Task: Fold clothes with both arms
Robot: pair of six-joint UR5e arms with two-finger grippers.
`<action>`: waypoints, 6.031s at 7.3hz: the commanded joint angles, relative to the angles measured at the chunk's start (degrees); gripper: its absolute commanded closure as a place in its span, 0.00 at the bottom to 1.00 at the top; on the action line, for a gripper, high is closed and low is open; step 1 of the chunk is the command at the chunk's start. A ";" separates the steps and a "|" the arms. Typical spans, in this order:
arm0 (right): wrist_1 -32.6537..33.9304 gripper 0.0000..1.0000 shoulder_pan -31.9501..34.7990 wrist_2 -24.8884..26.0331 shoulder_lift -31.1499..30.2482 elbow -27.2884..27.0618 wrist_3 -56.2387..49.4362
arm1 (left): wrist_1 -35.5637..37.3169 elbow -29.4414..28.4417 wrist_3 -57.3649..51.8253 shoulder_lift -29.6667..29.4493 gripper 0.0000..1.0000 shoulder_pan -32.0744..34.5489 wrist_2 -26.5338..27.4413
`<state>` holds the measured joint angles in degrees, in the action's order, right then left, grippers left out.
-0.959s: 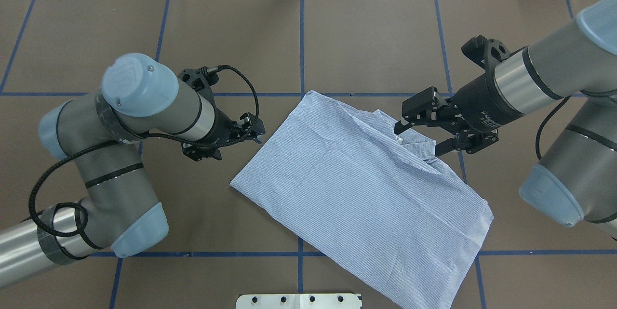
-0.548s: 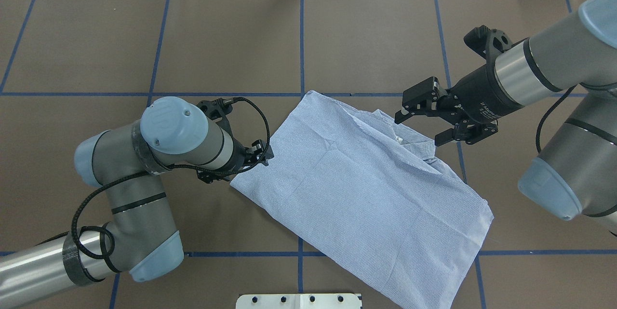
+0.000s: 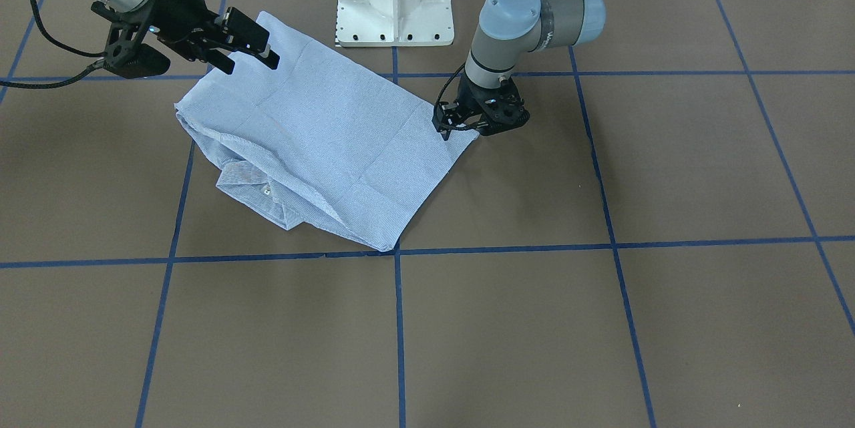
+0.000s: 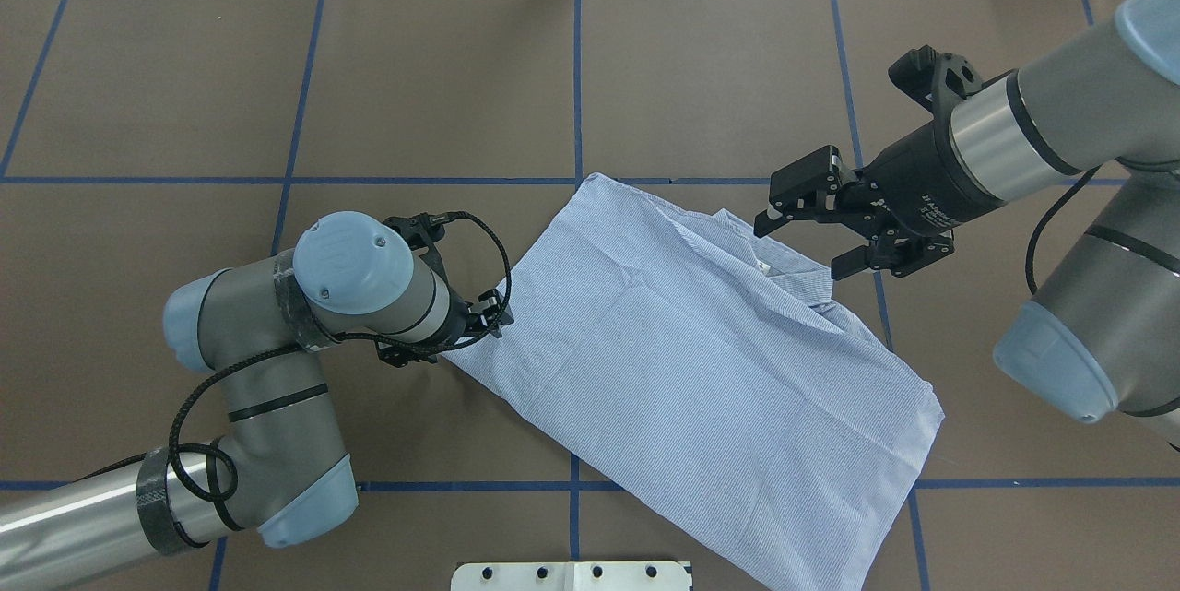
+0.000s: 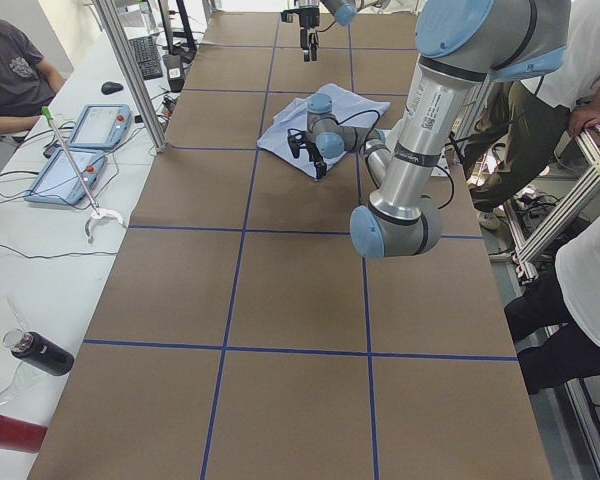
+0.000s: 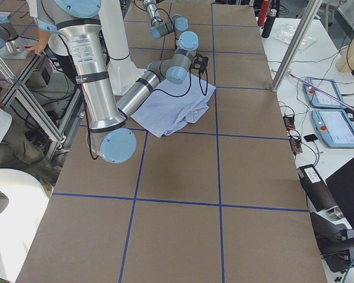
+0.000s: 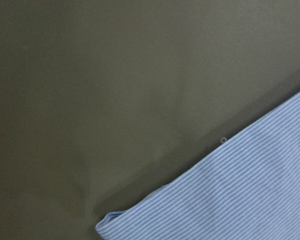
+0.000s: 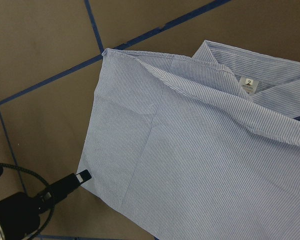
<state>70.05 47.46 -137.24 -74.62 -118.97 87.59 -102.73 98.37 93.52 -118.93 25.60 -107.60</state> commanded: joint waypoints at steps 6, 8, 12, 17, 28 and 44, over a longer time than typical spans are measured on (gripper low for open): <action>0.09 0.00 0.71 -1.36 0.71 -0.12 -0.05 | 0.16 -0.81 0.00 0.19 0.38 -0.20 0.11; 0.09 0.00 0.71 -1.36 0.71 -0.12 -0.06 | 0.07 -0.72 0.00 0.19 0.52 -0.46 0.11; 0.09 0.00 0.80 -1.36 0.35 -0.03 -0.05 | 0.33 0.16 0.26 0.36 1.00 -0.20 1.60; 0.00 0.00 2.20 -1.10 0.18 -0.04 -0.14 | 5.43 0.79 -0.53 0.19 1.00 8.30 1.78; 0.00 0.00 4.31 4.26 0.62 -0.21 -1.55 | -31.98 -35.94 -6.21 -20.82 1.00 18.23 16.45; 4.90 0.00 -13.00 27.21 19.17 33.28 -20.43 | -15.92 -3.36 -18.46 2.82 0.00 20.27 3.27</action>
<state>73.19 34.89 -110.03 -55.04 -86.42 68.70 -118.71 94.90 74.91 -116.26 45.75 -103.82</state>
